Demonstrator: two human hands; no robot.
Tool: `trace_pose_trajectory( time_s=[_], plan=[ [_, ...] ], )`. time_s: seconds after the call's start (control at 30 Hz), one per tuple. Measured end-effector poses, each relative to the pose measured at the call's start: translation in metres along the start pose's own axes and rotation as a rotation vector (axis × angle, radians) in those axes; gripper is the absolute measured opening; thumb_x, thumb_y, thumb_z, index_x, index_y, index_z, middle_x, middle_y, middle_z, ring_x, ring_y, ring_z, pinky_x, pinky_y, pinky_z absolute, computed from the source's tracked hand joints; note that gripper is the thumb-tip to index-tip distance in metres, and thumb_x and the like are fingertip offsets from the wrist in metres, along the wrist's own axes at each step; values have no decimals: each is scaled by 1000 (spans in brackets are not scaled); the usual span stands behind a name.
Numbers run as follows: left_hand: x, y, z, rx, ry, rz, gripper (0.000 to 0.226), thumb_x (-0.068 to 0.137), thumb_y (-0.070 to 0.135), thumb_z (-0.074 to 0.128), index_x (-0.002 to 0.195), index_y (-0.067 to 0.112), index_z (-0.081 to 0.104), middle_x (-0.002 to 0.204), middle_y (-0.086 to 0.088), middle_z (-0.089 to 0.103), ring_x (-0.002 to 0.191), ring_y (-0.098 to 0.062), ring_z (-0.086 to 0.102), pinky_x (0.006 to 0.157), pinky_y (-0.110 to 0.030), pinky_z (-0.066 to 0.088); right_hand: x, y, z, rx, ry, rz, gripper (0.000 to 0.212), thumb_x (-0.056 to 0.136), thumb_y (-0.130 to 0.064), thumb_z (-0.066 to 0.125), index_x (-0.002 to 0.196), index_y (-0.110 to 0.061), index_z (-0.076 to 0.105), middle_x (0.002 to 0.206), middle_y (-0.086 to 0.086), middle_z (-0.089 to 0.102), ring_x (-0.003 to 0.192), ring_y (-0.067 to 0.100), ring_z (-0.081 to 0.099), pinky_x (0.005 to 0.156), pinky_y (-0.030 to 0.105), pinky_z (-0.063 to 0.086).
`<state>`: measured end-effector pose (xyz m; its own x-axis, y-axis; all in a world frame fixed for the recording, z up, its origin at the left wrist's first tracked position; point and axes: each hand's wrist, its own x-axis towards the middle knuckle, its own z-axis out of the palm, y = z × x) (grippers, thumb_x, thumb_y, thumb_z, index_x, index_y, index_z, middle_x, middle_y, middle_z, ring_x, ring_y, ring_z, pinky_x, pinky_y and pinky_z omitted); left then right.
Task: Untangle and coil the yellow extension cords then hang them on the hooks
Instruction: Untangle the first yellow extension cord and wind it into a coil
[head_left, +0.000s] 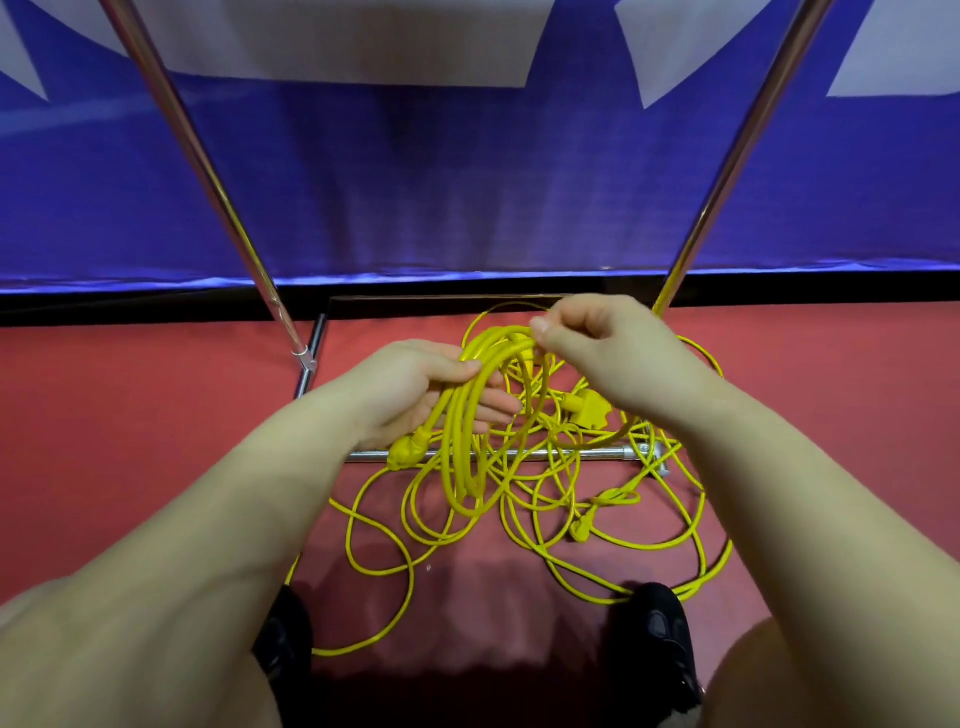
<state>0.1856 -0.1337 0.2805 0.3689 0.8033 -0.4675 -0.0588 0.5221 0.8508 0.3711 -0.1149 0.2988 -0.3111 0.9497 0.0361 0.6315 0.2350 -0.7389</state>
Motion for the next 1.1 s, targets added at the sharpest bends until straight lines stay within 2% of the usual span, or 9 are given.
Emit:
trace_pose_trajectory(
  time_s=[0.13, 0.4, 0.53, 0.63, 0.77, 0.83, 0.93, 1.0, 1.1],
  plan=[
    [1, -1, 6, 27, 0, -2, 23, 96, 7, 37, 87, 1, 58, 68, -15, 71, 62, -22, 71, 61, -29, 57, -1, -1, 9, -144, -15, 2, 29, 88, -40, 57, 69, -18, 60, 47, -4, 45, 45, 11, 43, 48, 23, 33],
    [4, -11, 10, 148, -21, 34, 22, 95, 8, 40, 85, 5, 59, 52, -3, 57, 41, -14, 53, 46, -24, 48, -2, 5, 12, -136, 3, 47, 26, 79, -42, 68, 73, -17, 61, 53, -6, 39, 51, 8, 38, 47, 17, 28],
    [0, -10, 11, 160, -26, 15, 25, 97, 8, 38, 83, 4, 58, 52, -5, 62, 45, -16, 60, 50, -25, 51, -3, 7, 17, 8, -72, 29, 27, 81, -34, 69, 61, -22, 57, 44, -8, 40, 40, 5, 36, 42, 13, 28],
    [2, -11, 11, 150, 11, 39, 25, 97, 7, 37, 80, 5, 55, 49, -1, 58, 40, -13, 55, 45, -23, 48, -3, 5, 21, 29, -74, 22, 25, 86, -30, 64, 65, -17, 61, 46, -8, 46, 40, 5, 38, 44, 13, 29],
    [5, -8, 3, 26, 93, 131, 25, 98, 10, 35, 78, 7, 51, 46, 3, 47, 37, -8, 40, 41, -19, 38, -2, 8, 10, 26, -120, 89, 23, 86, -36, 63, 77, -14, 62, 63, -3, 63, 55, 11, 52, 58, 24, 43],
    [5, -2, -4, -76, 137, 186, 26, 98, 11, 34, 79, 7, 50, 46, 4, 44, 37, -7, 37, 40, -16, 35, -3, 15, 3, -116, -193, 138, 27, 88, -38, 60, 80, -13, 58, 64, -1, 56, 56, 12, 48, 52, 17, 38],
    [4, 6, -17, -177, 166, 233, 26, 99, 13, 32, 79, 9, 49, 46, 6, 41, 37, -5, 35, 41, -14, 34, -1, 28, -1, -238, -227, 199, 29, 90, -35, 57, 71, -15, 48, 61, -1, 44, 55, 15, 41, 47, 18, 30],
    [3, 7, -21, -223, 167, 239, 26, 99, 14, 32, 79, 9, 49, 46, 6, 40, 37, -5, 35, 41, -14, 34, 0, 35, 2, -241, -270, 215, 22, 89, -31, 59, 73, -19, 49, 64, -3, 49, 64, 17, 48, 57, 23, 36],
    [2, 7, -22, -247, 166, 260, 25, 99, 17, 34, 79, 10, 48, 46, 7, 38, 38, -4, 34, 41, -14, 35, 2, 44, 14, -260, -375, 231, 20, 89, -30, 59, 85, -10, 57, 77, 7, 60, 76, 23, 56, 71, 31, 43]
  ],
)
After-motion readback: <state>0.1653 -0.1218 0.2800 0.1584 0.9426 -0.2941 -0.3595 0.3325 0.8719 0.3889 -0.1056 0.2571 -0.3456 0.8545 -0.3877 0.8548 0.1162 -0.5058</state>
